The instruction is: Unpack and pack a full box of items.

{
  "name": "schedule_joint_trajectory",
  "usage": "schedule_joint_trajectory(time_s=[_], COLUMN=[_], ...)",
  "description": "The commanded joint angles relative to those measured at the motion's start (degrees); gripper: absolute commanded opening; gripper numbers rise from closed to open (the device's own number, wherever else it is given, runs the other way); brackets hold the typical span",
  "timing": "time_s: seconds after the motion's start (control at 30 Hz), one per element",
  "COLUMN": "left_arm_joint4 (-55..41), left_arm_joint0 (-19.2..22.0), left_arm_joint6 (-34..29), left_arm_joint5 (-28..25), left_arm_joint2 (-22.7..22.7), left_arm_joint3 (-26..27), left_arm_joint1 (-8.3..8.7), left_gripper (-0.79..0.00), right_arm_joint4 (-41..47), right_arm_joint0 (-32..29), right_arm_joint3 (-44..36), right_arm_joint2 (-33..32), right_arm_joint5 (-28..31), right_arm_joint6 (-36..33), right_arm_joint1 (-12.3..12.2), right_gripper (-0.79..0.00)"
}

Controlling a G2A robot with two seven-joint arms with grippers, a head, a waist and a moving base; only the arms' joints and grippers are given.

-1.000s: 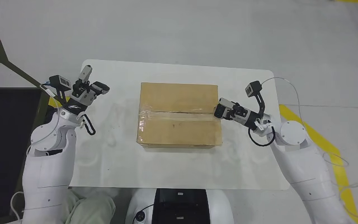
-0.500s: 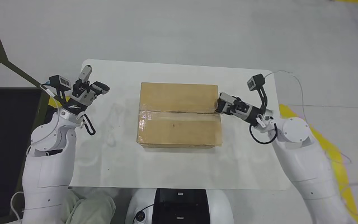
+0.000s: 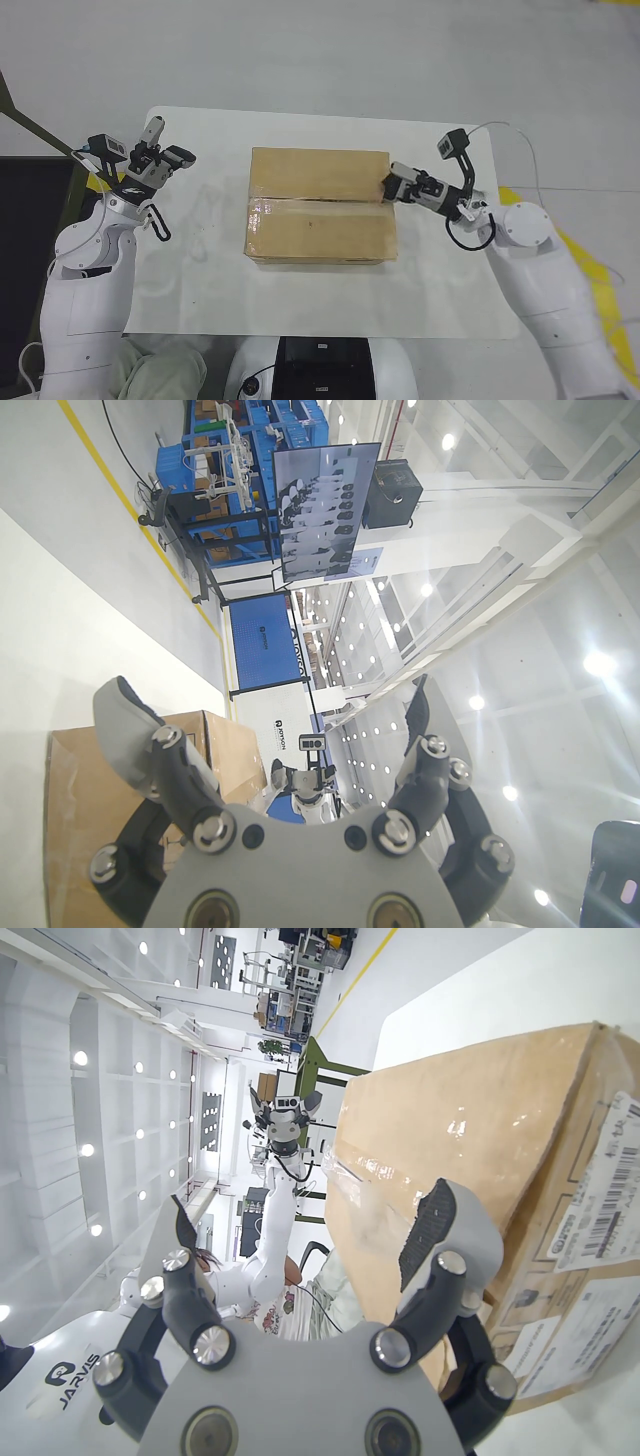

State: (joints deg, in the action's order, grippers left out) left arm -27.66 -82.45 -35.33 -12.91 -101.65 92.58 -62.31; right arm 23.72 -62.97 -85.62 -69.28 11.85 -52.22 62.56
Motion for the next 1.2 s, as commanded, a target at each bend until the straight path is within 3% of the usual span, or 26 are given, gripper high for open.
schedule_joint_trajectory(time_s=[0.0, 0.37, 0.57, 0.63, 0.7, 0.73, 0.83, 0.87, 0.93, 0.97, 1.03, 1.17], left_arm_joint4=[0.0, 0.0, 0.0, 0.0, 0.0, 0.0, 0.0, 0.0, 0.0, 0.0, 0.0, 0.0], left_arm_joint0=[0.0, 0.0, 0.0, 0.0, 0.0, 0.0, 0.0, 0.0, 0.0, 0.0, 0.0, 0.0], left_arm_joint6=[0.0, 0.0, 0.0, 0.0, 0.0, 0.0, 0.0, 0.0, 0.0, 0.0, 0.0, 0.0], left_arm_joint5=[0.0, 0.0, 0.0, 0.0, 0.0, 0.0, 0.0, 0.0, 0.0, 0.0, 0.0, 0.0], left_arm_joint2=[0.0, 0.0, 0.0, 0.0, 0.0, 0.0, 0.0, 0.0, 0.0, 0.0, 0.0, 0.0], left_arm_joint3=[0.0, 0.0, 0.0, 0.0, 0.0, 0.0, 0.0, 0.0, 0.0, 0.0, 0.0, 0.0], left_arm_joint1=[0.0, 0.0, 0.0, 0.0, 0.0, 0.0, 0.0, 0.0, 0.0, 0.0, 0.0, 0.0], left_gripper=[0.0, 0.0, 0.0, 0.0, 0.0, 0.0, 0.0, 0.0, 0.0, 0.0, 0.0, 0.0], right_arm_joint4=[-0.6, 0.1, -2.7, -3.8, -6.3, -7.7, -11.4, -12.5, -14.2, -15.0, -16.3, -19.9], right_arm_joint0=[-0.4, -1.0, 0.4, 0.4, 0.3, 0.2, -0.6, -0.9, -1.4, -1.6, -2.0, -2.4], right_arm_joint3=[-0.7, -3.5, -2.6, -2.8, -3.1, -3.6, -5.6, -6.4, -7.9, -8.6, -9.6, -11.6], right_arm_joint2=[-0.5, -1.6, -0.9, -1.1, -1.4, -1.6, -2.3, -2.6, -3.0, -3.2, -3.6, -4.2], right_arm_joint5=[-0.7, 2.8, 0.8, 0.0, -1.5, -2.3, -4.9, -5.7, -7.2, -7.8, -9.0, -11.7], right_arm_joint6=[-0.2, 0.6, 0.8, 0.8, 0.7, 0.8, 0.9, 0.7, 0.3, 0.2, 0.0, -0.3], right_arm_joint1=[-0.2, -0.2, -0.1, -0.2, -0.5, -0.6, -1.0, -1.2, -1.4, -1.5, -1.7, -2.1], right_gripper=[0.0, 0.0, 0.0, -0.077, -0.062, 0.0, 0.0, -0.018, -0.212, -0.379, -0.425, -0.385])
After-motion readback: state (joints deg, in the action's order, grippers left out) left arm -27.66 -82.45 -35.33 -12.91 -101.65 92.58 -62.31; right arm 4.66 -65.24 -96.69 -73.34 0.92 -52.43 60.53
